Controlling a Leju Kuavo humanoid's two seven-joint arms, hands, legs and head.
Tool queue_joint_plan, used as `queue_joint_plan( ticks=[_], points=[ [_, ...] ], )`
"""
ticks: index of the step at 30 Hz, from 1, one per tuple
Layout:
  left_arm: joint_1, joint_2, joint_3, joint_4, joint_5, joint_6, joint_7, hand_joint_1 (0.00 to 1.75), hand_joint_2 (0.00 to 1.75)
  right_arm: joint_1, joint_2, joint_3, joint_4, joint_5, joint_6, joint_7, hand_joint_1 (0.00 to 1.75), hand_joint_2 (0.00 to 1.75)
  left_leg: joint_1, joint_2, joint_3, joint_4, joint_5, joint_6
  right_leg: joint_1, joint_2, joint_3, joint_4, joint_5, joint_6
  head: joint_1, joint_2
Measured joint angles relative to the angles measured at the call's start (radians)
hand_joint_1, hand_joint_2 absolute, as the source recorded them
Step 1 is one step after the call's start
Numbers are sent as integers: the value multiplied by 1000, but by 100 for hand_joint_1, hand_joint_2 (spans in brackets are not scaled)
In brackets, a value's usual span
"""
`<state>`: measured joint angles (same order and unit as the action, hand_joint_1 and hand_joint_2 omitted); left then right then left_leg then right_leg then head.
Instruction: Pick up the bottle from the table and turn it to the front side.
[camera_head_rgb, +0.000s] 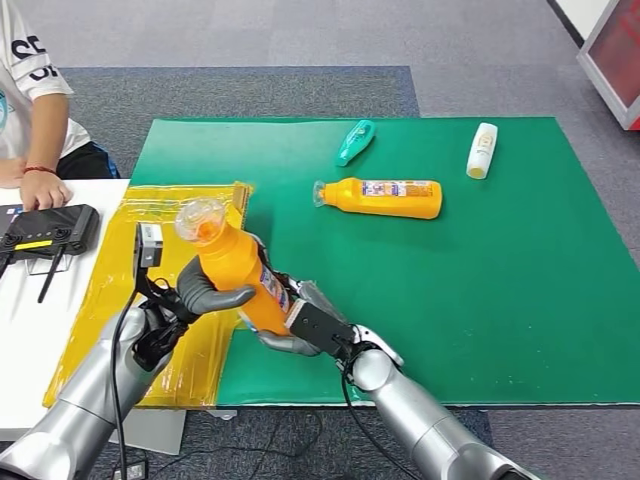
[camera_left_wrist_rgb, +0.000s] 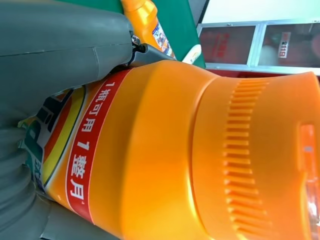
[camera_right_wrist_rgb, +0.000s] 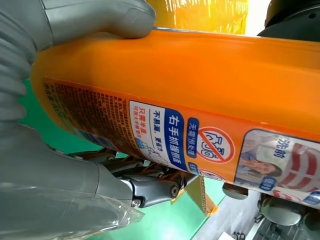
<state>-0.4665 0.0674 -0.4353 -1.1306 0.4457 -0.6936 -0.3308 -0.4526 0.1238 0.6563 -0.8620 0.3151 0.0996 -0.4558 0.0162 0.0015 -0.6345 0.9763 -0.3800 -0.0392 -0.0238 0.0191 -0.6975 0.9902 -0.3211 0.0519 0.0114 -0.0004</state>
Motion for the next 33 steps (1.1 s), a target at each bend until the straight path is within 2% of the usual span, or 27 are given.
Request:
queue_joint_plan(
  ticks=[1,3,4,5,25,29,33],
  points=[
    [1,0,0,0,-1,0,-2,175,175,0,0,0,1,1,0,0,134,175,0,0,0,0,0,0,0,0,0,0,0,0,0,0],
    [4,1,1,-1,-4,0,-5,175,175,0,0,0,2,2,0,1,46,175,0,0,0,0,0,0,0,0,0,0,0,0,0,0],
    [4,1,1,-1,-7,-1,-6,175,175,-1,0,0,2,4,0,2,8,175,0,0,0,0,0,0,0,0,0,0,0,0,0,0],
    [5,1,2,-2,-9,-1,-6,175,175,-1,0,0,3,5,0,3,0,175,0,0,0,0,0,0,0,0,0,0,0,0,0,0],
    [27,1,4,-19,-42,0,-15,175,175,-7,3,7,9,4,-22,19,0,175,0,0,0,0,0,0,0,0,0,0,0,0,0,0],
    [42,5,9,-34,-78,25,-28,175,175,2,3,-13,8,-53,-25,2,0,175,0,0,0,0,0,0,0,0,0,0,0,0,0,0],
    [64,18,16,-62,-120,53,-45,175,175,33,-8,-81,-30,-157,-9,-28,0,175,0,0,0,0,0,0,0,0,0,0,0,0,0,0]
  ],
)
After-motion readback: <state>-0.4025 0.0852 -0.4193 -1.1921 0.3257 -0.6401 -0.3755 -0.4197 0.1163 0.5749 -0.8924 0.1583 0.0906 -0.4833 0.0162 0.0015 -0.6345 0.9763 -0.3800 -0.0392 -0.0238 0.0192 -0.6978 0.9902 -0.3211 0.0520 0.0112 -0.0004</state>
